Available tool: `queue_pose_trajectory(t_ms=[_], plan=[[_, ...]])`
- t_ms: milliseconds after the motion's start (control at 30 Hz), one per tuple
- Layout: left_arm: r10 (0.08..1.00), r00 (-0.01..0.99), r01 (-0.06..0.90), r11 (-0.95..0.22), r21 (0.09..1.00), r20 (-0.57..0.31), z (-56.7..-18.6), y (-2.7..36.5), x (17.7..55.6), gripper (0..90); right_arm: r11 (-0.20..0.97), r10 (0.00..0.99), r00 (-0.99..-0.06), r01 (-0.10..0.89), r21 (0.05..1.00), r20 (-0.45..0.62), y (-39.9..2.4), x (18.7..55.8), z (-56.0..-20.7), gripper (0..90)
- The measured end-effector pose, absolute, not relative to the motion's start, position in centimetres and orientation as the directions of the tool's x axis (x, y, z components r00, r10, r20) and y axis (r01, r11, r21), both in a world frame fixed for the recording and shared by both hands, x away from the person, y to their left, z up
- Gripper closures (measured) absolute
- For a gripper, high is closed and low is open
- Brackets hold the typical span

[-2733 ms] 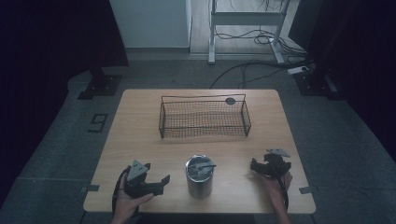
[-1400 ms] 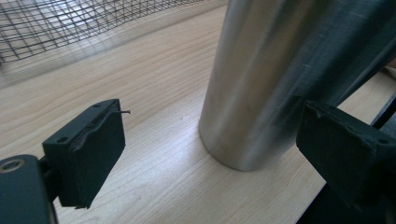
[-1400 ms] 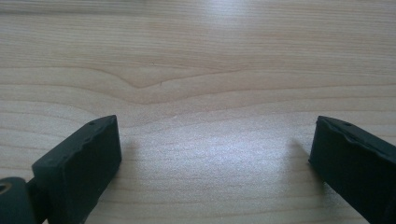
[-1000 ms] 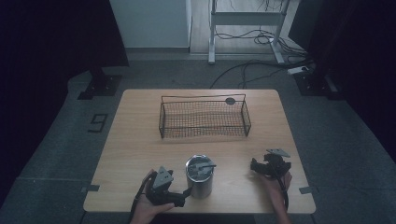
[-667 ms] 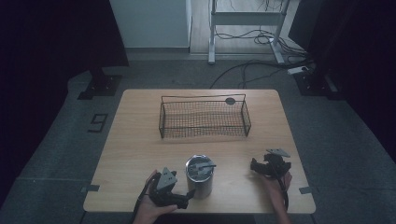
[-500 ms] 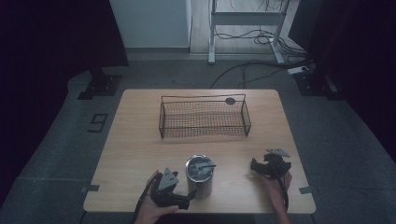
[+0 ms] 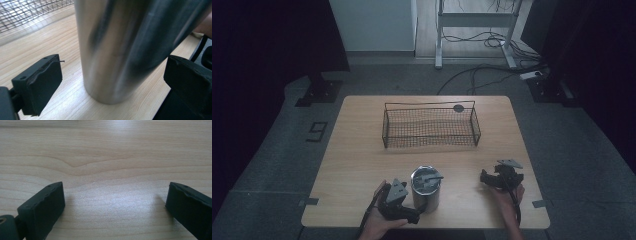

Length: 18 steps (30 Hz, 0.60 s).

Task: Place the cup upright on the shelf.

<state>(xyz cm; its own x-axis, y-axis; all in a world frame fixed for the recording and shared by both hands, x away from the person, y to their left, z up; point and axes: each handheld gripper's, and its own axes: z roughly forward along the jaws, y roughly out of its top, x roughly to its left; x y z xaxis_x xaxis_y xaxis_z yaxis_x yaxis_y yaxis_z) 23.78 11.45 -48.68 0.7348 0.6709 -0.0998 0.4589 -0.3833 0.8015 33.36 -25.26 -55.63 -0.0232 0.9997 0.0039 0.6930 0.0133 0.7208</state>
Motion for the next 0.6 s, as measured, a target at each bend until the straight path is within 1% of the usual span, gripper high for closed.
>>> queue_pose_trajectory(t_ms=[333,500,600], plan=[[0.650,0.757,0.426,-0.420,0.802,-0.062,-48.8,9.4,24.5,0.0,0.013,1.000,-0.023,0.693,0.721,0.004,-25.3,33.4,-55.6,1.9],[0.651,0.757,0.412,-0.416,0.811,-0.050,-48.5,9.0,24.9,0.0,0.013,1.000,-0.023,0.693,0.721,0.004,-25.3,33.4,-55.6,1.9],[0.638,0.768,0.386,-0.409,0.827,-0.043,-48.3,8.8,25.1,0.0,0.013,1.000,-0.023,0.693,0.721,0.004,-25.3,33.4,-55.6,1.9]])
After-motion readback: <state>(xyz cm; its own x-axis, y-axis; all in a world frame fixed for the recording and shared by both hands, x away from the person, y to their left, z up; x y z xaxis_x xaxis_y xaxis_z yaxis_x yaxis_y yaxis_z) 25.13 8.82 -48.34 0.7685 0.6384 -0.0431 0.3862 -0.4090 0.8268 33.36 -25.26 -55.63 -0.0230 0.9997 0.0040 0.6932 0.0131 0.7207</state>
